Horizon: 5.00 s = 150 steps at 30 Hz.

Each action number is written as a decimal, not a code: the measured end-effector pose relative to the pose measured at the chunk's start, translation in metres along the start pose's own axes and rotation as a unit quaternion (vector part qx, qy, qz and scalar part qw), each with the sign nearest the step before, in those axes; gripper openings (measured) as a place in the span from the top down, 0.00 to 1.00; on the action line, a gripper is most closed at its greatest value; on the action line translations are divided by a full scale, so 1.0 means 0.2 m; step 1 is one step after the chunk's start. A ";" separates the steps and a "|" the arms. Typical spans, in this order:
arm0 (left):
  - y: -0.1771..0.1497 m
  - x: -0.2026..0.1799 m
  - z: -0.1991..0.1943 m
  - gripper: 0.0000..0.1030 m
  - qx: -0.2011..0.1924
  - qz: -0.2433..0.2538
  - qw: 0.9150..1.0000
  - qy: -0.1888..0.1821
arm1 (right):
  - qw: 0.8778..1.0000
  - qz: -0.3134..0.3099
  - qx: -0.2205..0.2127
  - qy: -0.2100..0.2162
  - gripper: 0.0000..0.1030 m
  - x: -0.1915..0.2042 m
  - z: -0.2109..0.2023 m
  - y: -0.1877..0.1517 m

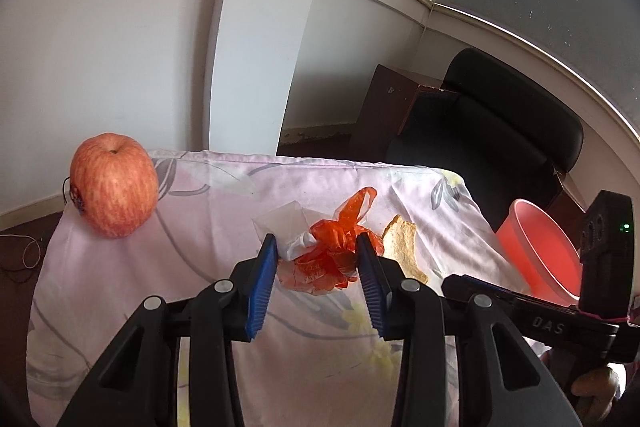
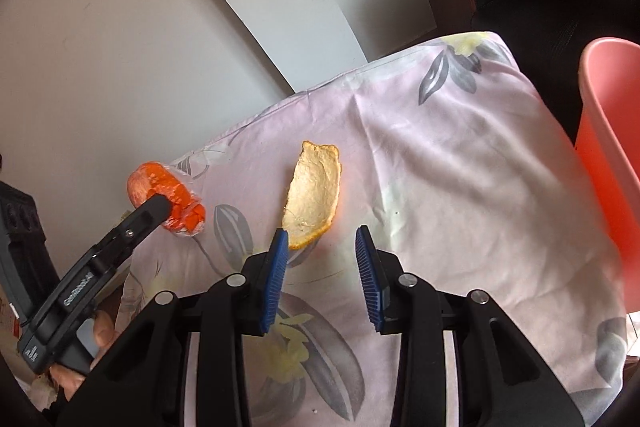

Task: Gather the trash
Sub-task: 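Grasp the clear bag of orange candy wrappers with the left tool while the right tool approaches the peel, then grasp the orange peel with the right tool while the left tool holds the bag, then carry the bag and orange peel over the pink bucket with both tools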

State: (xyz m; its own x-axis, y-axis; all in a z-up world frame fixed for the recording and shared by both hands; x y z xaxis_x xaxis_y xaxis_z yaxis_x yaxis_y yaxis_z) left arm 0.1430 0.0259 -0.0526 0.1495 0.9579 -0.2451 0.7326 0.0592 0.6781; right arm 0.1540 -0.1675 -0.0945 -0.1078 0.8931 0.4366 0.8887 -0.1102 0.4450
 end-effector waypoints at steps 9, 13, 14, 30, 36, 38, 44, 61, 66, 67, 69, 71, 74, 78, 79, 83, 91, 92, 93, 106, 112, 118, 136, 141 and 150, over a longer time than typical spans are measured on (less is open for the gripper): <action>-0.03 0.10 -0.11 0.62 -0.012 -0.027 1.000 -0.005 | 0.996 -0.043 0.009 -0.075 0.65 0.10 0.16 0.05; -0.04 0.13 -0.13 0.62 -0.013 -0.033 0.999 -0.008 | 0.991 -0.081 0.006 -0.102 0.65 0.16 0.20 0.04; -0.04 0.13 -0.14 0.62 -0.014 -0.034 0.999 -0.009 | 0.991 -0.086 0.007 -0.104 0.65 0.16 0.21 0.04; -0.09 0.12 -0.19 0.62 -0.007 -0.037 0.999 -0.022 | 0.993 -0.102 0.013 -0.054 0.93 0.22 0.15 -0.02; -0.11 0.07 -0.22 0.62 -0.006 -0.027 0.999 -0.028 | 0.994 -0.098 0.000 -0.042 0.95 0.21 0.01 -0.08; -0.11 0.05 -0.23 0.62 -0.006 -0.024 0.999 -0.032 | 0.994 -0.097 -0.008 -0.039 0.95 0.21 -0.05 -0.09; -0.13 -0.03 -0.26 0.62 -0.003 -0.011 0.999 -0.040 | 0.994 -0.100 -0.025 -0.043 0.95 0.19 -0.21 -0.17; -0.20 -0.28 -0.31 0.62 0.009 0.031 0.997 -0.065 | 0.992 -0.085 -0.048 -0.084 1.00 0.05 -0.49 -0.38; -0.21 -0.32 -0.34 0.62 0.006 0.038 0.997 -0.066 | 0.995 -0.044 -0.058 -0.071 1.00 -0.08 -0.57 -0.43; -0.21 -0.33 -0.35 0.62 0.006 0.041 0.997 -0.066 | 0.995 -0.036 -0.061 -0.064 1.00 -0.10 -0.59 -0.43; -0.22 -0.34 -0.35 0.62 0.006 0.046 0.997 -0.065 | 0.996 -0.023 -0.062 -0.052 0.99 -0.14 -0.61 -0.44; -0.23 -0.34 -0.36 0.62 0.008 0.047 0.997 -0.066 | 0.998 -0.010 -0.057 -0.037 0.99 -0.16 -0.60 -0.44; -0.24 -0.33 -0.36 0.62 0.011 0.046 0.997 -0.068 | 0.999 0.000 -0.036 -0.012 0.99 -0.15 -0.56 -0.43; -0.24 -0.32 -0.36 0.62 0.012 0.044 0.996 -0.070 | 1.000 -0.016 -0.008 -0.004 0.69 -0.07 -0.45 -0.42; -0.24 -0.32 -0.36 0.62 0.013 0.043 0.996 -0.071 | 1.000 -0.019 0.001 -0.003 0.63 -0.06 -0.42 -0.42; -0.25 -0.29 -0.35 0.62 0.016 0.040 0.997 -0.069 | 0.999 -0.034 0.033 -0.012 0.63 -0.02 -0.30 -0.40; -0.25 -0.24 -0.34 0.62 0.020 0.028 0.997 -0.068 | 0.995 -0.069 0.051 -0.041 0.63 0.03 -0.17 -0.35; -0.25 -0.23 -0.34 0.62 0.020 0.028 0.997 -0.069 | 0.995 -0.075 0.050 -0.042 0.63 0.04 -0.17 -0.36; -0.25 -0.24 -0.34 0.62 0.021 0.028 0.997 -0.068 | 0.995 -0.080 0.047 -0.044 0.63 0.05 -0.17 -0.36; -0.25 -0.31 -0.33 0.62 0.022 0.036 0.997 -0.068 | 0.996 -0.089 0.003 -0.024 0.94 0.06 -0.28 -0.40; -0.26 -0.35 -0.32 0.62 0.023 0.043 0.996 -0.068 | 0.998 -0.063 -0.019 -0.001 0.94 0.01 -0.37 -0.38; -0.24 -0.41 -0.31 0.62 0.026 0.050 0.996 -0.073 | 0.997 -0.058 -0.044 0.008 0.94 0.00 -0.48 -0.37; -0.17 -0.74 -0.28 0.62 0.014 0.101 0.990 -0.092 | 0.992 -0.014 -0.122 0.004 0.94 -0.23 -0.77 -0.32; -0.14 -0.85 -0.26 0.62 0.012 0.118 0.988 -0.100 | 0.990 0.005 -0.141 -0.004 0.94 -0.34 -0.84 -0.29; -0.09 -1.06 -0.17 0.62 0.014 0.145 0.983 -0.114 | 0.985 0.033 -0.166 -0.020 0.94 -0.55 -0.93 -0.21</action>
State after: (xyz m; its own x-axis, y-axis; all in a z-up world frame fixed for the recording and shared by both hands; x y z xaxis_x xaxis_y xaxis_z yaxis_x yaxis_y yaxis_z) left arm 0.0752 -0.1686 0.0102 0.4968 0.8454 -0.1962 0.6549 -0.2169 0.7239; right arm 0.0449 -0.3413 -0.0157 -0.0310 0.8953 0.4443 0.6971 -0.2992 0.6516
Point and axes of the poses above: each gripper's, at about its wrist camera, not at the fingertips, and z roughly the way its jaws point, x to its left, y to its top, the point moved 2 cm from there along z, roughly the way its jaws point, and after that the axes turned 8 degrees about x, right-handed, at the moved point
